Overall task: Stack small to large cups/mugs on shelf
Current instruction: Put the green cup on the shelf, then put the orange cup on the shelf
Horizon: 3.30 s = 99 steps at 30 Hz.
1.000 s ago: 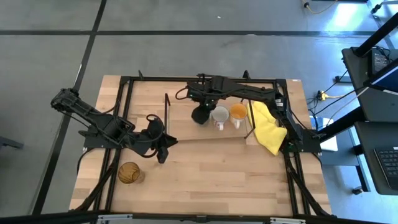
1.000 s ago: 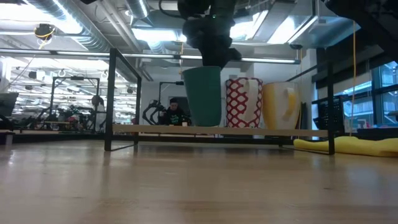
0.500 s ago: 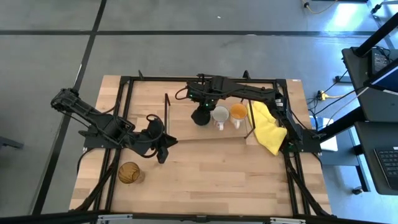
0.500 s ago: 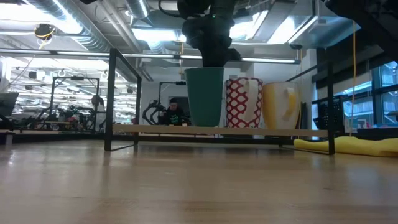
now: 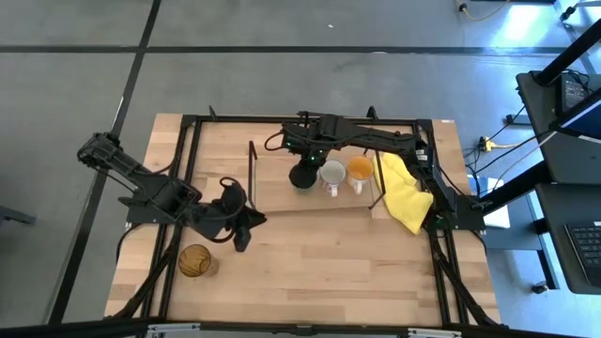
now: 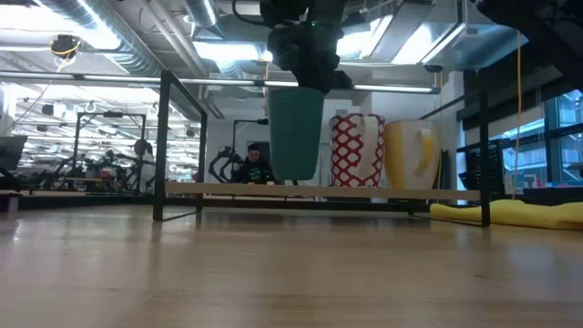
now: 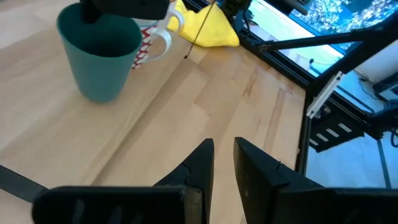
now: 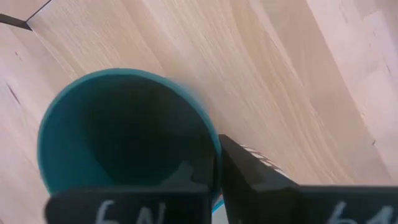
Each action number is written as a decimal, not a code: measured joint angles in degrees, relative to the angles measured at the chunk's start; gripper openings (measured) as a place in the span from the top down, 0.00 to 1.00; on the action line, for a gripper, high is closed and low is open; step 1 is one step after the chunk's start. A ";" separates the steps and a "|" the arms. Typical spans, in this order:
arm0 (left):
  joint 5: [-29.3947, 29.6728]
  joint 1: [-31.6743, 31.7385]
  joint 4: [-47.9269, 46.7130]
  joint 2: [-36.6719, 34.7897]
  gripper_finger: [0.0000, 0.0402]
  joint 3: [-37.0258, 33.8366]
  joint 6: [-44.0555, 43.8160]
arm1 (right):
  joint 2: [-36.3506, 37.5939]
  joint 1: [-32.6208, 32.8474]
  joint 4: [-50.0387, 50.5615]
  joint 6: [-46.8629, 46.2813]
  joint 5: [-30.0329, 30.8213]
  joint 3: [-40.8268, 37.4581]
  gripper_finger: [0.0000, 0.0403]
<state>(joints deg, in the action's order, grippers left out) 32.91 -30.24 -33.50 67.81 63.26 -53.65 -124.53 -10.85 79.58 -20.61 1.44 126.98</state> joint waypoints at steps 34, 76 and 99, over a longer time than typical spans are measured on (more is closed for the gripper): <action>2.51 -1.44 -0.63 0.00 0.86 0.00 -1.29 | 0.00 -0.28 -0.47 2.85 1.73 0.00 0.87; -1.07 -1.37 -5.44 0.00 0.86 0.01 2.17 | 12.30 4.90 -16.16 19.66 -8.13 0.00 0.66; -28.36 -5.16 -56.51 9.80 0.88 37.31 11.19 | 25.40 23.41 -5.55 6.04 14.54 0.04 0.66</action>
<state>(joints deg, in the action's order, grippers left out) 4.55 -35.41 -90.01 77.62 100.57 -42.46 -99.13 12.55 74.04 -14.57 15.97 127.02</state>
